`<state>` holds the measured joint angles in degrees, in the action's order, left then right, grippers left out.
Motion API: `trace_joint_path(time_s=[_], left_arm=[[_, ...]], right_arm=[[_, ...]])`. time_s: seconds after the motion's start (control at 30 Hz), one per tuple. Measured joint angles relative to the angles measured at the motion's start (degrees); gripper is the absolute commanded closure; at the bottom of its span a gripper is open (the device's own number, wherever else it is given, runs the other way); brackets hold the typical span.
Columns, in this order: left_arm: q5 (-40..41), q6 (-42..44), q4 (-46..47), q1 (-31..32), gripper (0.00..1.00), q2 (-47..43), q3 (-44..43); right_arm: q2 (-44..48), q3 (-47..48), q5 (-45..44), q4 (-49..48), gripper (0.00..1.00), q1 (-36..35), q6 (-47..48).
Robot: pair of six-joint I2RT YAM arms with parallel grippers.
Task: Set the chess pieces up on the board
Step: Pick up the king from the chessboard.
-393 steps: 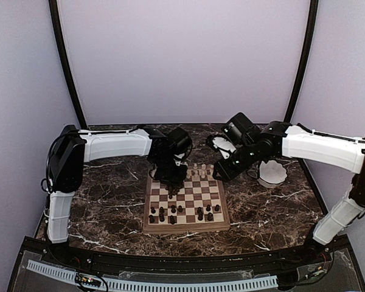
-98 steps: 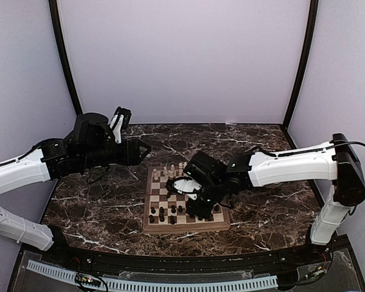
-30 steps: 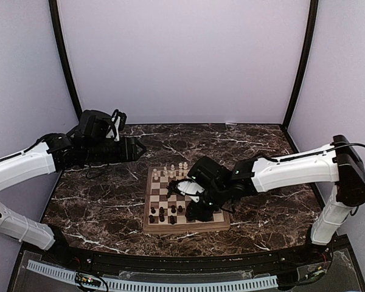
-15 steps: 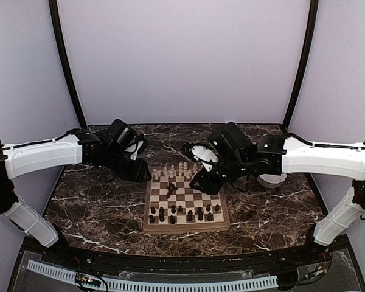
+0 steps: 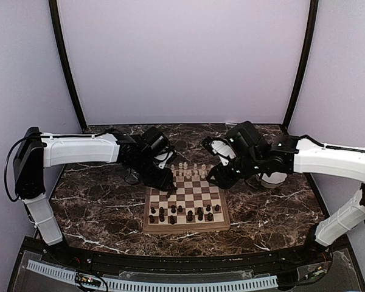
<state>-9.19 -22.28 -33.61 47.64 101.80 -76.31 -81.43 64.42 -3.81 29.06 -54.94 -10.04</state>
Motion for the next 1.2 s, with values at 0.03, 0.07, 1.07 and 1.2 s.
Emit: trace_joint_path(time_s=[0.03, 0.07, 1.07, 1.2], left_arm=[[0.2, 0.0, -0.2, 0.2, 0.59, 0.7, -0.4], [0.6, 0.0, -0.5, 0.4, 0.59, 1.5, -0.8], [6.0, 0.1, -2.9, 1.5, 0.88, 10.5, -5.0], [4.7, 0.9, -2.9, 1.6, 0.91, 8.9, -4.6]], right_arm=[[0.8, -0.6, -0.1, 0.1, 0.58, 0.3, -0.2], [1.5, -1.2, -0.3, 0.1, 0.58, 0.5, -0.5], [10.0, -9.9, -2.3, 0.1, 0.58, 1.3, -5.9], [10.1, -9.9, -2.2, -0.2, 0.58, 1.3, -6.4]])
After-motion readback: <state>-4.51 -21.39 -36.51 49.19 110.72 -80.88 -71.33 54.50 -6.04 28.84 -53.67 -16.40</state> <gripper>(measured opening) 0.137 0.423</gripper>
